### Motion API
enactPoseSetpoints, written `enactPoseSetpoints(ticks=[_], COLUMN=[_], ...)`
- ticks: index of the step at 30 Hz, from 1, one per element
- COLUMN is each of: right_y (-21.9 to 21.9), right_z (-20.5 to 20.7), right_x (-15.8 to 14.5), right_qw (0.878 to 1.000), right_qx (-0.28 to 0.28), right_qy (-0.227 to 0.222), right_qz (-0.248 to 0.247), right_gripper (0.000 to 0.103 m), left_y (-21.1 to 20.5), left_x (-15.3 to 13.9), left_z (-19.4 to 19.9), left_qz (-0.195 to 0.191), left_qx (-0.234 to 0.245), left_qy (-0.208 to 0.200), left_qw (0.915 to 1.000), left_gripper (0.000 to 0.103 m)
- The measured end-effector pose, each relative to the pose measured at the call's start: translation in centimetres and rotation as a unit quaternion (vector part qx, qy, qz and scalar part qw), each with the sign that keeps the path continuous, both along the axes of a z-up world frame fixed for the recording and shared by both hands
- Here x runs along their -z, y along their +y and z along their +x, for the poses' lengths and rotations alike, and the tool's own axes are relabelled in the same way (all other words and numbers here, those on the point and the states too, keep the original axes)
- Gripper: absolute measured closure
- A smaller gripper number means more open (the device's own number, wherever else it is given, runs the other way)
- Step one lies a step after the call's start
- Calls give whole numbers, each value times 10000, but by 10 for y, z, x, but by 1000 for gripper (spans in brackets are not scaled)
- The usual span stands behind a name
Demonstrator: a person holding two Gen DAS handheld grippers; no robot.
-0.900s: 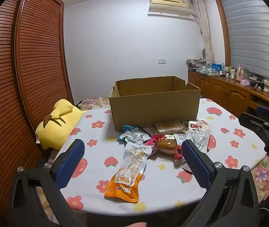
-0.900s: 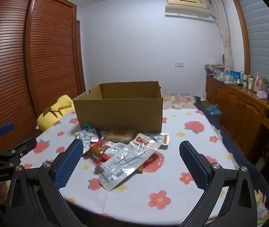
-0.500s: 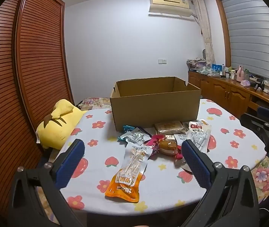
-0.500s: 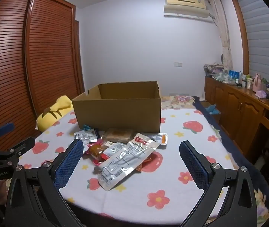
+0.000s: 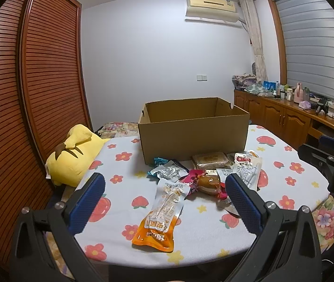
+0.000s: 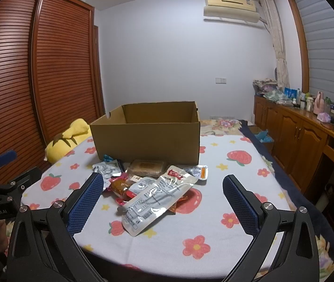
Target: Organize snacks
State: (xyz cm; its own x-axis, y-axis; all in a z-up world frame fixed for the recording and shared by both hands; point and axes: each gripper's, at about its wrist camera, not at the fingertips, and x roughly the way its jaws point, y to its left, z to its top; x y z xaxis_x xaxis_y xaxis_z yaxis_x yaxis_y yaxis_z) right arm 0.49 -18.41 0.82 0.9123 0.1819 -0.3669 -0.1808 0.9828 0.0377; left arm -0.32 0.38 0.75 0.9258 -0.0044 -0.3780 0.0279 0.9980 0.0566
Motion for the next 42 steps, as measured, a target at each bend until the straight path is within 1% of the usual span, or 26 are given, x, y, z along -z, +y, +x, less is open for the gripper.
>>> enactPoseSetpoints(ticks=[42], right_y=[1], right_z=[-2], right_x=[-1], right_qw=[10000], right_qx=[0], right_qy=[-27], right_qz=[-5], right_gripper=[0], left_y=[-5], left_x=[-6], left_z=[-5], left_qz=[-24], left_qx=[81], left_qy=[-44], left_qw=[10000], left_gripper=[0])
